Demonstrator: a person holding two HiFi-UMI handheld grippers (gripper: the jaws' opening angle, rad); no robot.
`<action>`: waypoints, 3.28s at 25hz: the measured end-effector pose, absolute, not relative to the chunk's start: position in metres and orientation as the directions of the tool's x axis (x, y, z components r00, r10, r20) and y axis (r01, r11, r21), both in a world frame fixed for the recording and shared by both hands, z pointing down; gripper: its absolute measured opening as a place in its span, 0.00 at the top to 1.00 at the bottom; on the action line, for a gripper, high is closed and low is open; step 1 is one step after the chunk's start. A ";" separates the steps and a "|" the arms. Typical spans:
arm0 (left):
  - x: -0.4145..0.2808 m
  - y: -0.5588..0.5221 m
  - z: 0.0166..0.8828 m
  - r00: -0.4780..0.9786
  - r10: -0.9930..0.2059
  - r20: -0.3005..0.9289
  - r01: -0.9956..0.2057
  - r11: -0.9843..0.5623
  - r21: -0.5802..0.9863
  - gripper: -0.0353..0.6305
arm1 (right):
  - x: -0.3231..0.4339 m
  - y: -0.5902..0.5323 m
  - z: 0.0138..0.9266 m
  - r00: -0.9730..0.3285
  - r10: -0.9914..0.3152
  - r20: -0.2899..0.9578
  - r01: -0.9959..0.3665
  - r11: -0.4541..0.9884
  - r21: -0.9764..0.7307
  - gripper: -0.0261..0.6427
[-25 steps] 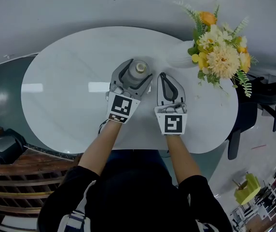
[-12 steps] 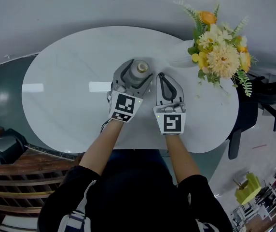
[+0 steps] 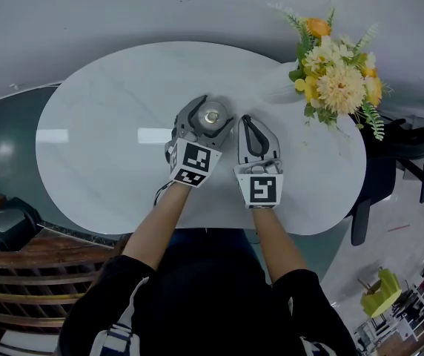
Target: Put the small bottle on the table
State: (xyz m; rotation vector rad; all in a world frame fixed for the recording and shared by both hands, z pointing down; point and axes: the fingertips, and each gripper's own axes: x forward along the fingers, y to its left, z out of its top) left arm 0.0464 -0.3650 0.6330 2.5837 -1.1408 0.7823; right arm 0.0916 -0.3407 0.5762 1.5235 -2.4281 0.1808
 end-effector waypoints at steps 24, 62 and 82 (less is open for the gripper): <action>0.019 -0.340 0.576 0.556 -0.694 0.457 -0.785 -0.619 0.016 0.39 | 0.085 -0.323 0.540 -0.408 -0.876 0.259 -0.898 0.436 0.063 0.93; -0.027 -0.235 0.342 0.467 -0.876 0.116 -0.881 -0.473 -0.021 0.94 | 0.083 -0.225 0.327 -0.372 -0.928 0.007 -0.921 0.370 0.122 0.93; -0.027 -0.231 0.344 0.459 -0.880 0.119 -0.884 -0.466 -0.034 0.94 | 0.076 -0.223 0.335 -0.400 -0.916 0.022 -0.909 0.399 0.121 0.93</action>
